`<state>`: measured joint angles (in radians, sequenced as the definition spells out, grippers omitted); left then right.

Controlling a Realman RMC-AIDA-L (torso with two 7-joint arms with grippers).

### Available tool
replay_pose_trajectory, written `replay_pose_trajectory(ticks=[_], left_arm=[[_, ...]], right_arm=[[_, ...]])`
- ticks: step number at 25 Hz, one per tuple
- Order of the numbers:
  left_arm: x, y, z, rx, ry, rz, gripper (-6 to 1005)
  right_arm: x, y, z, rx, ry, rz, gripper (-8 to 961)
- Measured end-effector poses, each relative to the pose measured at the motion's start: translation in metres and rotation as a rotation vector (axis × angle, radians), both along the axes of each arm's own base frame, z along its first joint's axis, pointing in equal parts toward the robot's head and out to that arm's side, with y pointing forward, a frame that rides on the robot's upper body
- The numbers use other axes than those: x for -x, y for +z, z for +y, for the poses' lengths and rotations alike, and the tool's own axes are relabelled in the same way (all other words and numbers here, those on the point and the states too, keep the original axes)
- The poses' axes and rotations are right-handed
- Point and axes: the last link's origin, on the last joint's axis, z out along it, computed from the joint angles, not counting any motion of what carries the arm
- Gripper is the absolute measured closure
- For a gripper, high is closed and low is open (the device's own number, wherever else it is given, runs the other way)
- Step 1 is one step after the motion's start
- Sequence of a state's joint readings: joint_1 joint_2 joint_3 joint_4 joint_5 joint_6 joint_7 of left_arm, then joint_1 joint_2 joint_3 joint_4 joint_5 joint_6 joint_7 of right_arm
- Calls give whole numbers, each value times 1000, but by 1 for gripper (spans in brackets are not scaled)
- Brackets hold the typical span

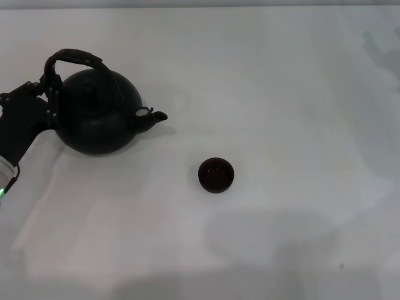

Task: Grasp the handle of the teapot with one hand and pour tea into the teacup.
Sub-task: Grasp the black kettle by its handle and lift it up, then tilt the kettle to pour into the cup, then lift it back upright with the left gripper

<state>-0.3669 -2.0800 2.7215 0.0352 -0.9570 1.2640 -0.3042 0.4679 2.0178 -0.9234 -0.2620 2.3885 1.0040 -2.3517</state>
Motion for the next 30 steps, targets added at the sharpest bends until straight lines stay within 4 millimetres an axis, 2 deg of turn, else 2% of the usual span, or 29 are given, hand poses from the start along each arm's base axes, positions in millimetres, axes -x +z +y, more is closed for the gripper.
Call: replay_pose_trajectory(ticks=[1, 12, 17, 30], left_arm=[[0, 0, 0, -1, -3, 3, 896], [-25, 8, 7, -33, -169, -3, 901], [-37, 3, 14, -12, -288, 146, 901], [-58, -12, 21, -2, -461, 331, 901]], right_arm=[[0, 0, 0, 0, -1, -1, 107], [0, 1, 1, -3, -3, 0, 107], [0, 1, 1, -1, -2, -1, 107], [-1, 0, 0, 1, -6, 0, 107]])
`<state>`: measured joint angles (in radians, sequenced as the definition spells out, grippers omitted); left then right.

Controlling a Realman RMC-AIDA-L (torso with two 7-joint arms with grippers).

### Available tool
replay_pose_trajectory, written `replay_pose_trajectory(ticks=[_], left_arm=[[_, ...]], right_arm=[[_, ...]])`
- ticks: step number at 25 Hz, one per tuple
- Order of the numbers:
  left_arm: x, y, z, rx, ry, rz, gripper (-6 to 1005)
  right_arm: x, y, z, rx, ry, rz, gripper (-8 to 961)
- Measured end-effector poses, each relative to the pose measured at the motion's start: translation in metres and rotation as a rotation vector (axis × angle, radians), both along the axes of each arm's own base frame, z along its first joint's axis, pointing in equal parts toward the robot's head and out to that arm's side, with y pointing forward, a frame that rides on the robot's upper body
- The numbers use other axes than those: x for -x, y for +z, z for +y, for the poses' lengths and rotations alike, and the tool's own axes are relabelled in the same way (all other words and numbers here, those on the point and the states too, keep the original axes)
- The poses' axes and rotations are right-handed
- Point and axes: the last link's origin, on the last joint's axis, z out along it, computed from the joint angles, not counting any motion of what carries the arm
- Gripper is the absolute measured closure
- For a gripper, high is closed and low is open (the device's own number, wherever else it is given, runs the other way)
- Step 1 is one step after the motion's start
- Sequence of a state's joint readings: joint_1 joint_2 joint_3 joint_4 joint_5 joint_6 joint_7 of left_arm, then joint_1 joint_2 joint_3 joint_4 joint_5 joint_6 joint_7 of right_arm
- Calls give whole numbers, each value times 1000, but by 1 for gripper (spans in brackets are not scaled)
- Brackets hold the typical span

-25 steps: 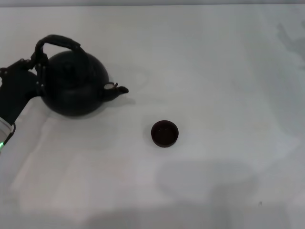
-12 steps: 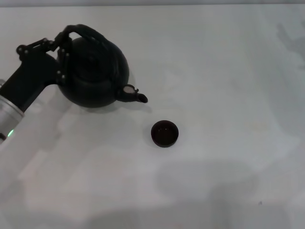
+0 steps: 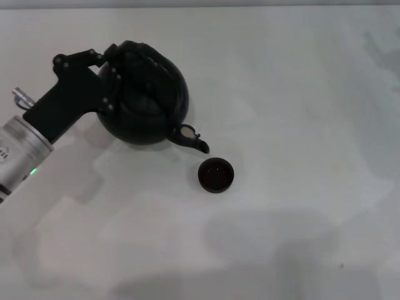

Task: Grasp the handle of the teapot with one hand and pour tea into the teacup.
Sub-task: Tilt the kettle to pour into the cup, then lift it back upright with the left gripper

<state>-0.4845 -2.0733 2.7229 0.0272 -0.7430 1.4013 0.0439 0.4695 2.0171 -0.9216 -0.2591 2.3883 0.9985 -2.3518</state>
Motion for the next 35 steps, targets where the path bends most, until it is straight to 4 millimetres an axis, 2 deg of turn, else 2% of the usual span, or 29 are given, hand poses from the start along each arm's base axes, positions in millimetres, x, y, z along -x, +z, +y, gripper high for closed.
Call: replay_pose_trajectory(ticks=[13, 35], left_arm=[[-5, -5, 1, -20, -72, 88, 900], [-13, -7, 3, -35, -139, 141, 901]], right_arm=[[4, 0, 3, 0, 12, -2, 107], [6, 0, 4, -3, 20, 3, 108]])
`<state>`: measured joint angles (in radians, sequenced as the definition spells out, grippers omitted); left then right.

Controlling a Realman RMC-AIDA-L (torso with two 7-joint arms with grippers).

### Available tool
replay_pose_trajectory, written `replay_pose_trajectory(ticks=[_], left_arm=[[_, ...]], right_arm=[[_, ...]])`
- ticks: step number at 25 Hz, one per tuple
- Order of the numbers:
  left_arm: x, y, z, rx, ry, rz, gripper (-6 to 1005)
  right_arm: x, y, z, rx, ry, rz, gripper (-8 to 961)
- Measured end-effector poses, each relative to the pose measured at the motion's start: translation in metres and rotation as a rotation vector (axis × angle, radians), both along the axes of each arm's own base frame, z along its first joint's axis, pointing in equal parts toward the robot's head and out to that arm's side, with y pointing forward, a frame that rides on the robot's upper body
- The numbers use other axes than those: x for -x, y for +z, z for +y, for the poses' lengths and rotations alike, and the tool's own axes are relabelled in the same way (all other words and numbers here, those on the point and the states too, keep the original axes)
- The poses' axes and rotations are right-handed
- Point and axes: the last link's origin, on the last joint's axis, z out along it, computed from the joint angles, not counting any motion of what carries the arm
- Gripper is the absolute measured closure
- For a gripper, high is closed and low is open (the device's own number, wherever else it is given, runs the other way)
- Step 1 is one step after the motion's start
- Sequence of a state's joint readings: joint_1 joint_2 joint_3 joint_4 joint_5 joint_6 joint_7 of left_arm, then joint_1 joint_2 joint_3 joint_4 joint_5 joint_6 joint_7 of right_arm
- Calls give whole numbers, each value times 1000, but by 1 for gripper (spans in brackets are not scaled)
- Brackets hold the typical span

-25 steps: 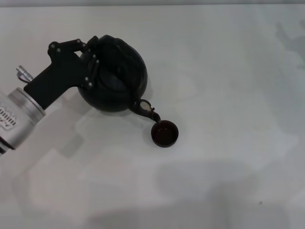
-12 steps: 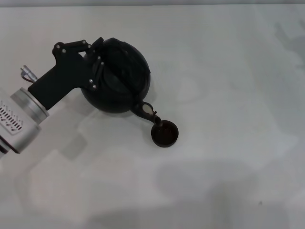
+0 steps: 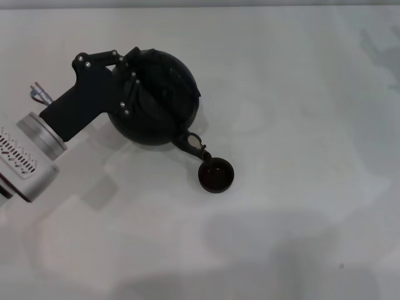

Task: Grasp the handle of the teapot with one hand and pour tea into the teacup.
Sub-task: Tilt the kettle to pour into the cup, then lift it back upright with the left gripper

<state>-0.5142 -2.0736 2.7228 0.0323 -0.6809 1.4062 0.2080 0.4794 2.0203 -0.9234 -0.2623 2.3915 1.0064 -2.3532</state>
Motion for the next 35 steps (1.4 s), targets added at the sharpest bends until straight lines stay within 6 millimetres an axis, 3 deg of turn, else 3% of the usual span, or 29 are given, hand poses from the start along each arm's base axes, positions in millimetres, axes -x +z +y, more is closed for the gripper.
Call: replay_pose_trajectory(ticks=[35], left_arm=[[-8, -3, -3, -15, -40, -9, 900]], right_arm=[[2, -1, 2, 3, 4, 5, 108]])
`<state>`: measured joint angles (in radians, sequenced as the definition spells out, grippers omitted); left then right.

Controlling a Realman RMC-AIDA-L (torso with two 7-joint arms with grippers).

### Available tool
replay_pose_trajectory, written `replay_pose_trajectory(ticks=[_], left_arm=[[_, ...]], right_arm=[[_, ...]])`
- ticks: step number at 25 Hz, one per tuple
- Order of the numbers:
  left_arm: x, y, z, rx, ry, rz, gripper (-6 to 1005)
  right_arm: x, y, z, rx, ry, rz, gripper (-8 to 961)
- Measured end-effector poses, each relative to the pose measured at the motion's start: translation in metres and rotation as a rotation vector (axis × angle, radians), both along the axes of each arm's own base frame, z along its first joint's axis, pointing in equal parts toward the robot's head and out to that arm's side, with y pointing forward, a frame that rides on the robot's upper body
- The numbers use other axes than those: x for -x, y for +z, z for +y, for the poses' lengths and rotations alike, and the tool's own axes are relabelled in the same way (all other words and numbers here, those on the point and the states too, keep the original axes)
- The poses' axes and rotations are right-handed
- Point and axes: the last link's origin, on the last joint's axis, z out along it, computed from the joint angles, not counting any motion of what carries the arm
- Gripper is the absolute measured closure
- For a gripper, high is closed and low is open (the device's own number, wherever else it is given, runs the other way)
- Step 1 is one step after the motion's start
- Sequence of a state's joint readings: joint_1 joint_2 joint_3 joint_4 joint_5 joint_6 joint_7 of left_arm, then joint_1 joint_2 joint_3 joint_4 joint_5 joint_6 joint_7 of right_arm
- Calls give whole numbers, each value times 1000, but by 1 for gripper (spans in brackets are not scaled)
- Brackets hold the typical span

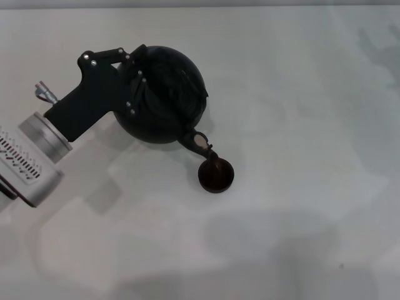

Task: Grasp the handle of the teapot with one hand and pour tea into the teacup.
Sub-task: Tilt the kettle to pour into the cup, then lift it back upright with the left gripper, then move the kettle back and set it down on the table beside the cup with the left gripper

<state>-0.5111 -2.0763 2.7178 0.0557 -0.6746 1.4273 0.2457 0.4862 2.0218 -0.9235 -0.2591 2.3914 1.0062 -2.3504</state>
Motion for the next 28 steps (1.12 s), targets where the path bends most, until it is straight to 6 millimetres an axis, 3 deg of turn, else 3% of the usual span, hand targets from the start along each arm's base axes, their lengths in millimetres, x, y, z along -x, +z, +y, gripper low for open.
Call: replay_pose_trajectory(ticks=[14, 28], left_arm=[[8, 4, -6, 25, 137, -166, 900], [40, 18, -37, -184, 469, -516, 883]], right_arm=[[1, 0, 1, 0, 2, -1, 108], [1, 1, -2, -4, 14, 2, 111]])
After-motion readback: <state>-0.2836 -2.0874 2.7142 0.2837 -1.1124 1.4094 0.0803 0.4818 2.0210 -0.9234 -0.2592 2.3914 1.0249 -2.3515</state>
